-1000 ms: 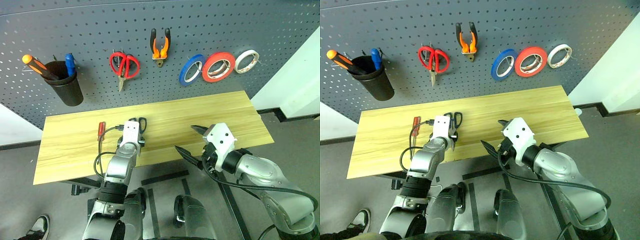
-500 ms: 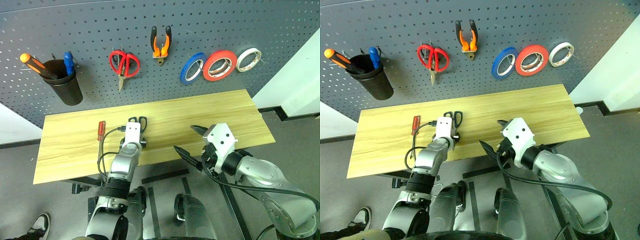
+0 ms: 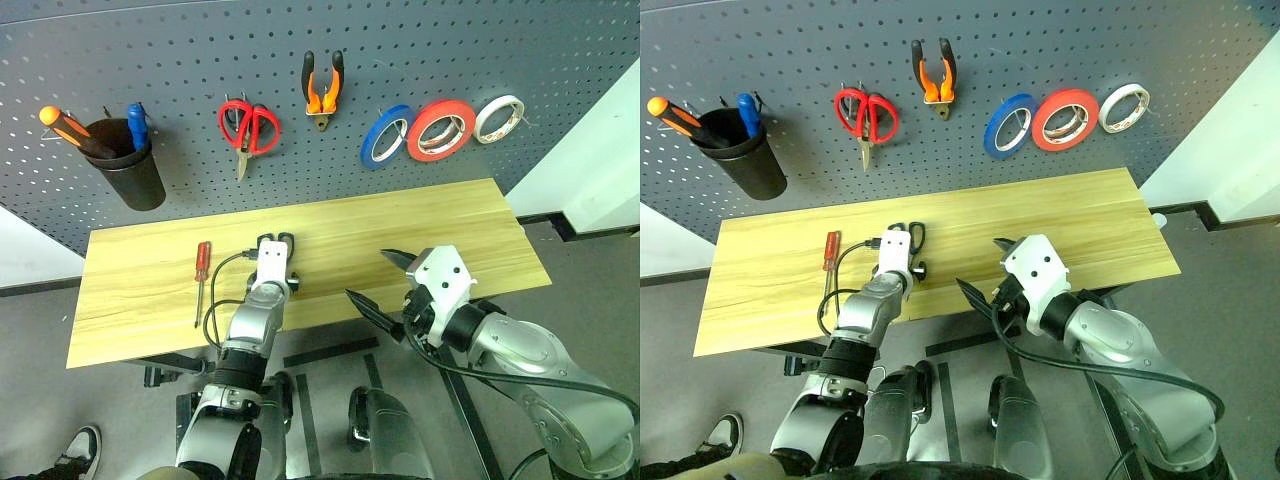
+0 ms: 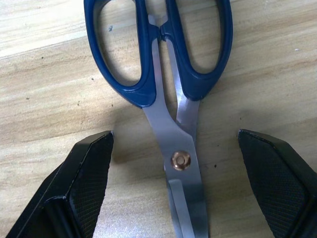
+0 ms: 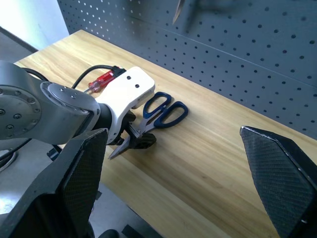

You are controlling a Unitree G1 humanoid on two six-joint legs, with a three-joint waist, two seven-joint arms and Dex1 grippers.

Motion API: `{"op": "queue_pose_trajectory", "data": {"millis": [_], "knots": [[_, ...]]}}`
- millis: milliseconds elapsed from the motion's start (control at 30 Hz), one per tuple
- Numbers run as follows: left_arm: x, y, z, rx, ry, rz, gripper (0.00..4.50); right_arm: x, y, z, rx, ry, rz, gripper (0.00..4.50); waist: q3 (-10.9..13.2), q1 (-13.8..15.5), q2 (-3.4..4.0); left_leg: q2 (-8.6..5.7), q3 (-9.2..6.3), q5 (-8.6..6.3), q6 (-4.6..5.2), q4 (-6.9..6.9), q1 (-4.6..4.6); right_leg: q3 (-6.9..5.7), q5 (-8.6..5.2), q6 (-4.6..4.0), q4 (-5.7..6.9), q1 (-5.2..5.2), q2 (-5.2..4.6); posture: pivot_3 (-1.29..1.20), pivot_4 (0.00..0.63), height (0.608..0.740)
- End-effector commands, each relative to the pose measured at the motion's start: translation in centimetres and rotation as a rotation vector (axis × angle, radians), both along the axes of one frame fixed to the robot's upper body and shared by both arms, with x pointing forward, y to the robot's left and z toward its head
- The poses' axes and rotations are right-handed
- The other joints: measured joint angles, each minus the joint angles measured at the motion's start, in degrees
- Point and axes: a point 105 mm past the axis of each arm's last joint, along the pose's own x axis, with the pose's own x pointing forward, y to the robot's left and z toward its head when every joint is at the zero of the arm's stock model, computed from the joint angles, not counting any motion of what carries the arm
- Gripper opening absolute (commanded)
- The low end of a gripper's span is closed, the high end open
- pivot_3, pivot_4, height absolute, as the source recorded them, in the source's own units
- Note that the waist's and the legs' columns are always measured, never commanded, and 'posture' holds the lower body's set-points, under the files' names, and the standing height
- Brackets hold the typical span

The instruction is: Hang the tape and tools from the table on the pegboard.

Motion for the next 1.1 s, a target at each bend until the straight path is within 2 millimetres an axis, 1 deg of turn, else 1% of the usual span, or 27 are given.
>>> {"op": "queue_pose_trajectory", "data": {"millis": [33, 133, 300, 333, 433, 467, 600, 733, 833, 900, 933, 967, 1100], "knots": [[-0.7, 0.2, -1.7, 0.010, 0.060, 0.007, 4.17, -0.6, 0.5, 1.2, 0.023, -0.046, 0.022, 4.46, 0.00, 0.01, 0.00, 0.00, 0.00, 0.00, 0.00, 0.00, 0.00, 0.00, 0.00, 0.00, 0.00, 0.00, -0.03, -0.02, 0.320, 0.740], [-0.7, 0.3, -1.8, 0.010, 0.065, 0.012, 3.57, -0.6, 0.5, 1.2, 0.024, -0.046, 0.020, 4.50, 0.00, 0.00, 0.00, 0.00, -0.01, 0.00, 0.00, -0.01, 0.00, -0.01, 0.00, 0.00, -0.01, 0.00, -0.06, -0.02, 0.320, 0.740], [-0.7, 0.5, -1.9, 0.010, 0.076, 0.025, 1.92, -0.5, 0.5, 1.2, 0.022, -0.048, 0.014, 4.50, 0.01, -0.13, 0.01, 0.00, 0.00, -0.01, 0.00, -0.03, -0.01, -0.02, 0.00, 0.00, -0.07, 0.00, -0.08, -0.02, 0.320, 0.740], [-0.8, 0.4, -1.9, 0.006, 0.076, 0.024, 1.53, -0.5, 0.5, 1.2, 0.022, -0.049, 0.013, 4.50, 0.01, -0.14, 0.02, 0.00, 0.00, -0.01, 0.00, -0.05, -0.01, -0.02, 0.00, 0.00, -0.07, -0.01, -0.07, -0.02, 0.321, 0.740], [-0.8, 0.4, -1.9, 0.002, 0.080, 0.021, 0.70, -0.4, 0.4, 1.2, 0.023, -0.052, 0.008, 4.50, 0.02, -0.09, 0.04, 0.00, -0.01, -0.01, 0.00, -0.09, -0.01, -0.02, 0.00, 0.00, -0.10, -0.02, -0.07, -0.02, 0.321, 0.740], [-0.8, 0.4, -1.9, 0.002, 0.080, 0.022, 0.63, -0.4, 0.4, 1.3, 0.022, -0.052, 0.007, 4.50, 0.03, -0.08, 0.04, 0.00, -0.01, -0.01, 0.00, -0.09, -0.01, -0.02, 0.00, 0.00, -0.10, -0.02, -0.07, -0.02, 0.322, 0.740], [-0.9, 0.4, -1.9, 0.006, 0.080, 0.016, 0.63, -0.2, 0.4, 1.2, 0.020, -0.053, 0.004, 4.50, 0.03, -0.08, 0.04, 0.00, 0.00, -0.01, 0.00, -0.09, -0.02, -0.02, 0.00, 0.00, -0.14, -0.01, -0.09, -0.02, 0.322, 0.740], [-0.9, -0.1, -1.4, 0.002, 0.051, -0.013, 0.62, -0.1, 0.4, 1.1, 0.016, -0.054, 0.001, 4.50, 0.04, -0.07, 0.05, 0.00, 0.00, -0.01, 0.00, -0.10, -0.02, -0.02, -0.01, -0.01, -0.15, -0.02, -0.10, -0.01, 0.320, 0.740], [-0.9, -0.8, -0.4, 0.000, -0.002, -0.058, 0.62, -0.1, 0.4, 1.0, 0.012, -0.054, -0.001, 4.50, 0.07, -0.11, 0.09, 0.00, 0.00, -0.02, 0.00, -0.15, -0.05, -0.02, -0.01, -0.01, -0.20, -0.05, -0.10, -0.01, 0.318, 0.740], [-1.1, -2.0, 1.1, -0.040, -0.082, -0.125, 0.60, -0.1, 0.4, 1.3, 0.025, -0.058, 0.006, 4.50, 0.09, -0.06, 0.11, -0.01, 0.00, -0.03, 0.02, -0.18, -0.15, -0.03, 0.00, 0.00, -0.23, -0.13, -0.11, -0.01, 0.316, 0.740], [-1.1, -2.3, 2.0, -0.025, -0.128, -0.155, 0.59, -0.2, 0.5, 1.6, 0.051, -0.059, 0.018, 4.50, 0.10, -0.06, 0.10, -0.01, 0.01, -0.03, 0.02, -0.19, -0.17, -0.03, 0.00, 0.00, -0.24, -0.15, -0.11, -0.01, 0.315, 0.740], [-1.2, -2.5, 2.6, -0.011, -0.167, -0.177, 0.59, -0.3, 0.6, 1.9, 0.069, -0.061, 0.027, 4.50, 0.15, -0.05, 0.11, -0.02, 0.01, -0.04, 0.04, -0.20, -0.20, -0.03, 0.00, 0.00, -0.25, -0.18, -0.12, -0.01, 0.315, 0.740], [-1.5, -2.3, 3.6, 0.029, -0.235, -0.202, 0.58, -0.7, 0.7, 2.2, 0.088, -0.055, 0.060, 4.50, 0.32, 0.05, 0.14, -0.09, -0.02, -0.04, 0.05, -0.24, -0.27, -0.06, 0.00, 0.00, -0.25, -0.22, -0.20, -0.01, 0.314, 0.740]]}}
